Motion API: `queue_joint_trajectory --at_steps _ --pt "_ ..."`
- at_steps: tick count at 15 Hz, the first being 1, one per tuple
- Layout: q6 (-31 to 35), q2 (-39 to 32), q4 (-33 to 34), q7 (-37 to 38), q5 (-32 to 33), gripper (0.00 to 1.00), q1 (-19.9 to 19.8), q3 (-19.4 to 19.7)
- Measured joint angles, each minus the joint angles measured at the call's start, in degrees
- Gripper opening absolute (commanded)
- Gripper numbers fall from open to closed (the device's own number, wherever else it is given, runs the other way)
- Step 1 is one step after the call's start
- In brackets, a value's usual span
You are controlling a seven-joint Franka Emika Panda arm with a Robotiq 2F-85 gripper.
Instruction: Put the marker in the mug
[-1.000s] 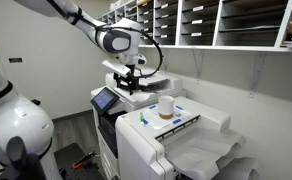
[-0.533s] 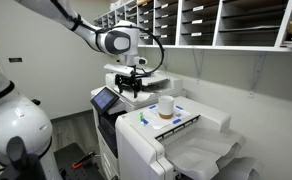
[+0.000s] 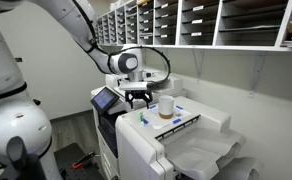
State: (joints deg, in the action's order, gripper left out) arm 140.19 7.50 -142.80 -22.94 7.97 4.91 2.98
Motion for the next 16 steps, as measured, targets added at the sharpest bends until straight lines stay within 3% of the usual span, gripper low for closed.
queue_joint_trajectory --at_steps 1,2,3,12,13,16 --pt "1.5 -2.1 0.7 -1.3 0.0 1.00 0.0 0.0" --pt "2.4 -3.9 1.6 -2.4 0.0 0.92 0.0 -0.2" --pt "3.0 -5.6 2.5 -3.5 -0.2 0.72 0.0 -0.3" --pt "2.3 -11.8 6.6 -12.0 -1.9 0.03 -1.7 -2.3" --pt "1.9 -11.8 6.7 -13.4 -3.2 0.00 -2.0 -2.6" --pt "0.0 -11.7 7.3 -18.1 -7.2 0.05 -2.5 -3.2"
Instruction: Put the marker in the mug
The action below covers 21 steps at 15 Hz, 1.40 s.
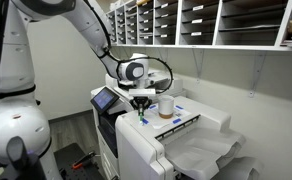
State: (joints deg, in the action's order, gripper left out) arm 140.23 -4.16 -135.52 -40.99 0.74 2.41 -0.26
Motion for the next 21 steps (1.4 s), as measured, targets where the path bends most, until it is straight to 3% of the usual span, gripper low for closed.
queue_joint_trajectory --at_steps 4,8,12,18,21 --pt "0.4 3.2 0.0 0.1 -5.3 0.05 -0.2 -0.6" --pt "6.5 9.3 -1.7 5.5 -8.0 0.05 -0.4 -0.5" --pt "16.7 13.8 -5.2 11.4 -9.4 0.05 -0.1 -0.4" --pt "34.5 14.3 -8.6 24.8 -7.9 0.05 -0.5 0.0" --pt "44.3 13.9 -10.4 32.1 -3.6 0.05 -6.8 -3.0"
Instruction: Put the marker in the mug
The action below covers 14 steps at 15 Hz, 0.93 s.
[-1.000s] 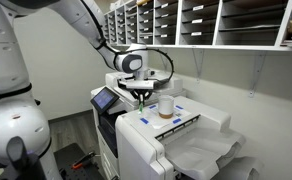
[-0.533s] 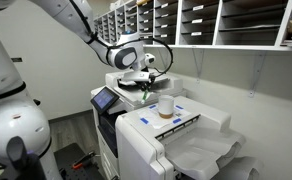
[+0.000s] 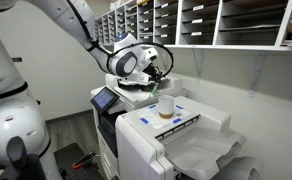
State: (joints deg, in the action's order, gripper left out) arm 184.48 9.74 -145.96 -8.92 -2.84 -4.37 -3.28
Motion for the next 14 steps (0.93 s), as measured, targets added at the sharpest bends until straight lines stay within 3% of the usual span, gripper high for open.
queue_joint_trajectory --at_steps 3,5,14 --pt "5.7 0.0 -1.1 1.6 0.5 0.05 -10.6 -5.9" --pt "6.6 0.2 -1.2 1.6 -0.7 0.05 -15.3 -9.7" --pt "6.8 1.1 -0.6 1.6 -6.2 0.05 -28.1 -26.2"
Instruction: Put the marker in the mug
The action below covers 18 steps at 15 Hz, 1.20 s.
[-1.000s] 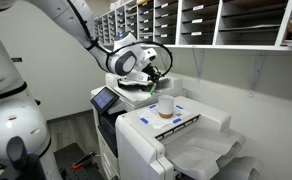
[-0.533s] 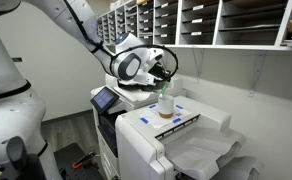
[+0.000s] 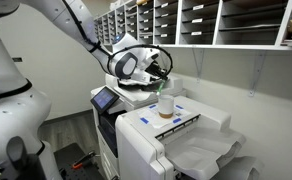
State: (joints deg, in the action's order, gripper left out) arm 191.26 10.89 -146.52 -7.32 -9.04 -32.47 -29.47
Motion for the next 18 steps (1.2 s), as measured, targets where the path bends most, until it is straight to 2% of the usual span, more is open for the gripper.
queue_joint_trajectory --at_steps 13,18 --pt "-4.2 -2.9 4.5 0.0 -0.3 0.05 -18.7 -15.5" --pt "-6.0 -3.0 4.5 0.0 -0.1 0.05 -24.5 -21.9"
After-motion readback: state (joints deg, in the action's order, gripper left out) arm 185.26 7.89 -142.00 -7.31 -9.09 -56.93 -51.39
